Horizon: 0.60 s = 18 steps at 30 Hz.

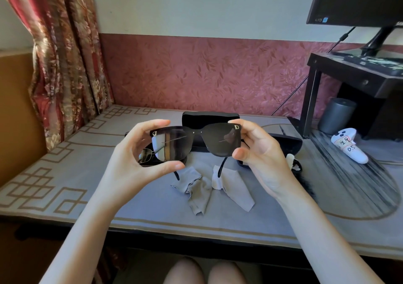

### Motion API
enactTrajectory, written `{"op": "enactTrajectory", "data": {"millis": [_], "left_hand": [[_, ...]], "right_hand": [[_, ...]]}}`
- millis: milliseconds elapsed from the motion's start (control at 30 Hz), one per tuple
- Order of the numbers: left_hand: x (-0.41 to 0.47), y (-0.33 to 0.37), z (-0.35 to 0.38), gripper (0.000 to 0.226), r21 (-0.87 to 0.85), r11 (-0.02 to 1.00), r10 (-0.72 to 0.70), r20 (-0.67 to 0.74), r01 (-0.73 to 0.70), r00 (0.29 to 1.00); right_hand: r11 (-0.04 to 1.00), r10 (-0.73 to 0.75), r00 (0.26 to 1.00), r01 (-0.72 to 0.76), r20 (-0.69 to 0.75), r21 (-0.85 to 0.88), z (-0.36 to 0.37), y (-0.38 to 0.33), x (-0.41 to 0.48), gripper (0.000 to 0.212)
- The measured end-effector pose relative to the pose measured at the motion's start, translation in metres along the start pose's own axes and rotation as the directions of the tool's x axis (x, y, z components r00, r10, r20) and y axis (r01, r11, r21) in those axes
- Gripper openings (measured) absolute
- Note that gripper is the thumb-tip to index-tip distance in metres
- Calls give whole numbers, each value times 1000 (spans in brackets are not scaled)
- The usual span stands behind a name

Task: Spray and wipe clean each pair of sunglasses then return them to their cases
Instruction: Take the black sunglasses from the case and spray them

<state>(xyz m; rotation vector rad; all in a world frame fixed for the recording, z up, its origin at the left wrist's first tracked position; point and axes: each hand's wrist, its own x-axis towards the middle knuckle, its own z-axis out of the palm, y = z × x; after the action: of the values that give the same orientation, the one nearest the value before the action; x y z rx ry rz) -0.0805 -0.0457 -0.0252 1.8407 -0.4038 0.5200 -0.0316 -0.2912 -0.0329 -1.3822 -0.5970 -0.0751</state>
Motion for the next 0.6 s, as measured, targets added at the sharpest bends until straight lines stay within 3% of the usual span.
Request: {"op": "enactTrajectory", "data": {"millis": [267,467,600], "left_hand": [[-7,1,1,67,63,998,14,24,-15,1000],[-11,2,3,69,133,990,44,35,-49,998],[-14,4,8,63,169,981,90,16,-91,996]], "right_hand": [[998,19,1000,-19,-7,-61,-3,2,-6,66],[995,25,1000,-25,4,-98,-4,1,-12,56],[977,8,1000,-2,24,-212,-8,2,-16,57]]}}
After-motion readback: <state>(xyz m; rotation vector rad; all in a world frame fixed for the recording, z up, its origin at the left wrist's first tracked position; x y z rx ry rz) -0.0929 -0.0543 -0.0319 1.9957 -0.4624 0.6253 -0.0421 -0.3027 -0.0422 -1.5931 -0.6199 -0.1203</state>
